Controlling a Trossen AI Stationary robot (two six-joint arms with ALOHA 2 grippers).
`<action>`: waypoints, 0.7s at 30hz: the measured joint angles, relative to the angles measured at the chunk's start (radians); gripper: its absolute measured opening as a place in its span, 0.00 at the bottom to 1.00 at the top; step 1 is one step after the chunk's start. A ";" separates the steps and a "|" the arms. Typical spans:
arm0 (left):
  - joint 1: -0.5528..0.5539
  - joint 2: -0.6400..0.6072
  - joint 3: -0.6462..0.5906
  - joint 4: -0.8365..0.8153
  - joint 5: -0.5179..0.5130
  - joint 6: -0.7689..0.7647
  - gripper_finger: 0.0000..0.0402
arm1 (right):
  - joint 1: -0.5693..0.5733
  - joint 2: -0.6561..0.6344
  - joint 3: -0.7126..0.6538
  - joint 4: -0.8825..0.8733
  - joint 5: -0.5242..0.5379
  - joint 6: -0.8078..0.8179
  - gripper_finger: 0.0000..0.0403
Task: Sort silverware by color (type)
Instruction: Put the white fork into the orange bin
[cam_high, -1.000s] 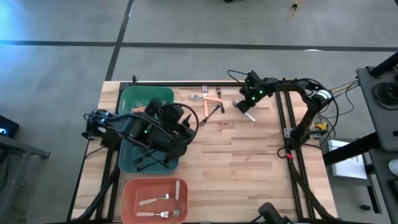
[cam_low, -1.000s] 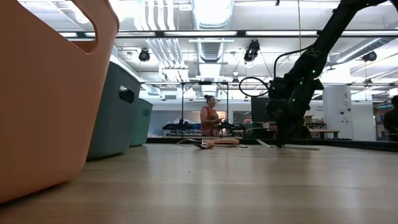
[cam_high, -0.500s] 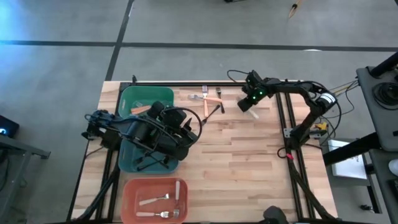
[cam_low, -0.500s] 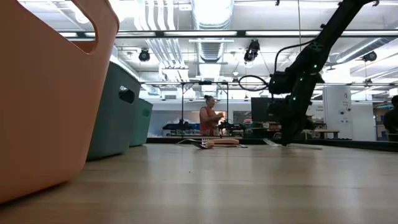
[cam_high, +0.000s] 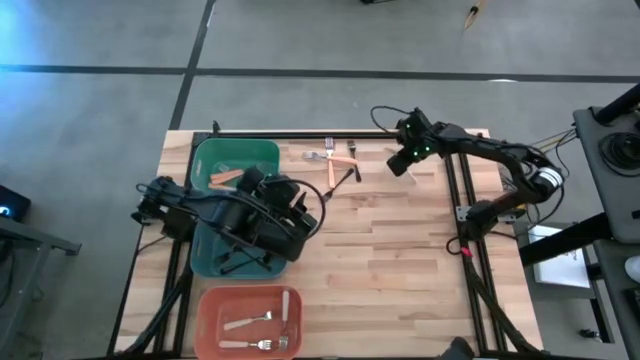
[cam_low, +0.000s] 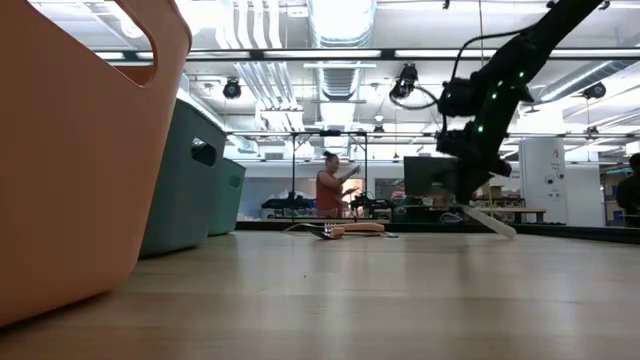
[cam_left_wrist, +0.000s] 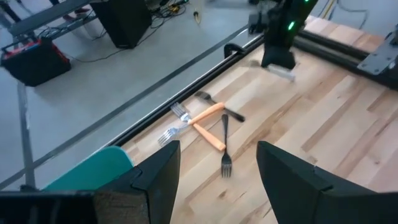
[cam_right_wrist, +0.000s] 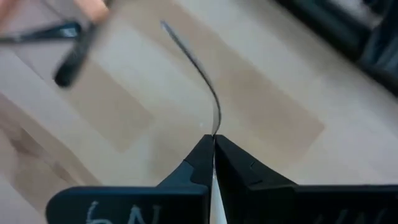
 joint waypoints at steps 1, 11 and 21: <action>0.000 -0.004 -0.024 0.000 0.000 -0.017 0.49 | 0.000 -0.014 0.000 0.005 -0.003 0.002 0.02; -0.001 -0.081 -0.344 0.008 0.010 -0.345 0.49 | 0.002 -0.121 0.002 -0.006 -0.083 0.017 0.02; 0.006 -0.134 -0.448 0.248 0.045 -0.227 0.49 | -0.006 -0.015 0.006 -0.016 -0.082 -0.039 0.09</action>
